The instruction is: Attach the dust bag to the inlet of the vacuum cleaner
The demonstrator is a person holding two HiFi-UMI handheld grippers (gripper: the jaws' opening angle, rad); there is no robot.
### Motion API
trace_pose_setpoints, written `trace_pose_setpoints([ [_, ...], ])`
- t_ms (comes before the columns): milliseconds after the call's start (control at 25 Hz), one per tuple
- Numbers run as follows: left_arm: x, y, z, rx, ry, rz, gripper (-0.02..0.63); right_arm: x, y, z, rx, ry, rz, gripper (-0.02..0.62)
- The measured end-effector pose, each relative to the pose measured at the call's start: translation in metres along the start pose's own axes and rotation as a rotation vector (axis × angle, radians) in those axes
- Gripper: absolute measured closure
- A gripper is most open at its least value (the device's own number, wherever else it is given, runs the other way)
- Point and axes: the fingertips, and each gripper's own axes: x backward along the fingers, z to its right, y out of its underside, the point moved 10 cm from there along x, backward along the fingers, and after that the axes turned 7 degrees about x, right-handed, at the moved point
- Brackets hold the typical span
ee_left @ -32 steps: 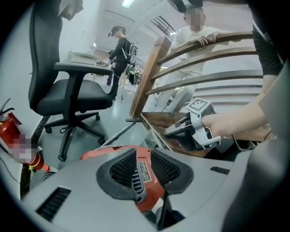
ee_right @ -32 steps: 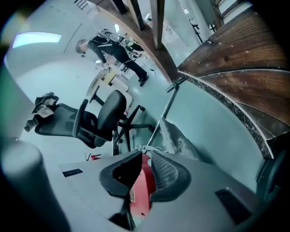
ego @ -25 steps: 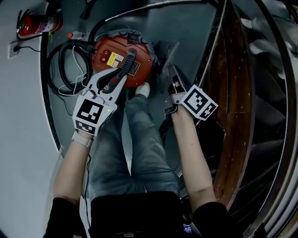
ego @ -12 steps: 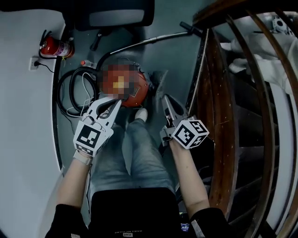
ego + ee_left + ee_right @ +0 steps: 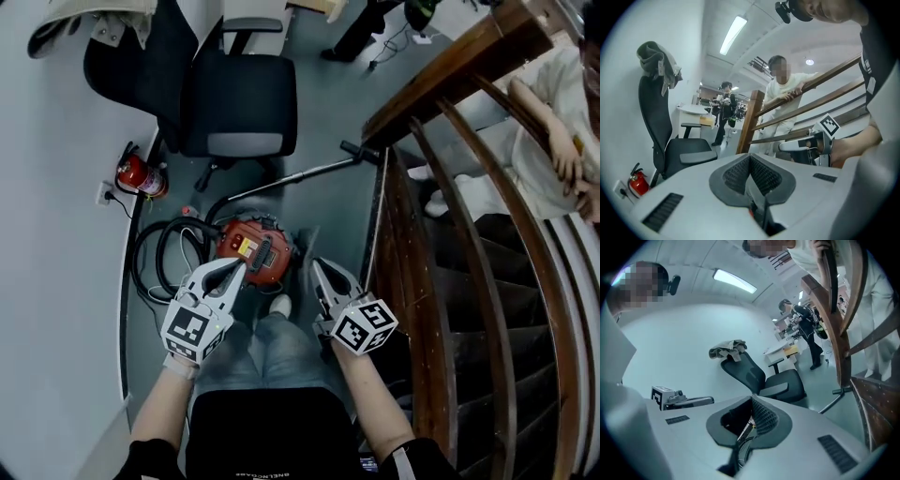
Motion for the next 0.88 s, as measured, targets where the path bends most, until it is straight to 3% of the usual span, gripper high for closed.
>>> trace_pose_setpoints([
  [400, 0.061, -0.090, 0.030, -0.059, -0.014, 0.112, 0.589, 0.023, -0.082, -0.072, 0.097, -0.075, 0.067, 0.569],
  [880, 0.124, -0.157, 0.072, -0.111, -0.007, 0.201, 0.590, 0.056, -0.150, -0.152, 0.204, -0.148, 0.150, 0.569],
])
